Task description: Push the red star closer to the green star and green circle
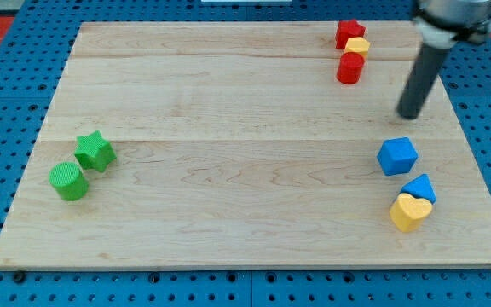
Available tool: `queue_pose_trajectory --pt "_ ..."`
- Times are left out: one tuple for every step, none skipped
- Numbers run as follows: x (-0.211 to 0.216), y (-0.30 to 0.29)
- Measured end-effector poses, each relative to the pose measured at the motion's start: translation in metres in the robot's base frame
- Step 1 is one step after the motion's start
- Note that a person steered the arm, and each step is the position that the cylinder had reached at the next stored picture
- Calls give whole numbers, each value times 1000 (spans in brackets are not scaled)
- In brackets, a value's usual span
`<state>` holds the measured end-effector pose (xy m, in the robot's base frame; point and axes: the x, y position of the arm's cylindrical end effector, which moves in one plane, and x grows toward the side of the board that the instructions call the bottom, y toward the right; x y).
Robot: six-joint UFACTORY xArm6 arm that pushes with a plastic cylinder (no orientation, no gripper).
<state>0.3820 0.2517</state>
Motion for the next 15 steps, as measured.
queue_pose_trajectory --pt "-65 37" --pt "-127 40" --pt "-146 5" --pt "-171 -48" --pt "-168 -139" --pt "-113 -239" --pt "-114 -259" --pt "-151 -245" --pt "-131 -172" --pt "-84 -203" --pt "-50 -221" --pt "-84 -227" --pt "-107 -235" --pt "-100 -193" --pt "-94 -137"
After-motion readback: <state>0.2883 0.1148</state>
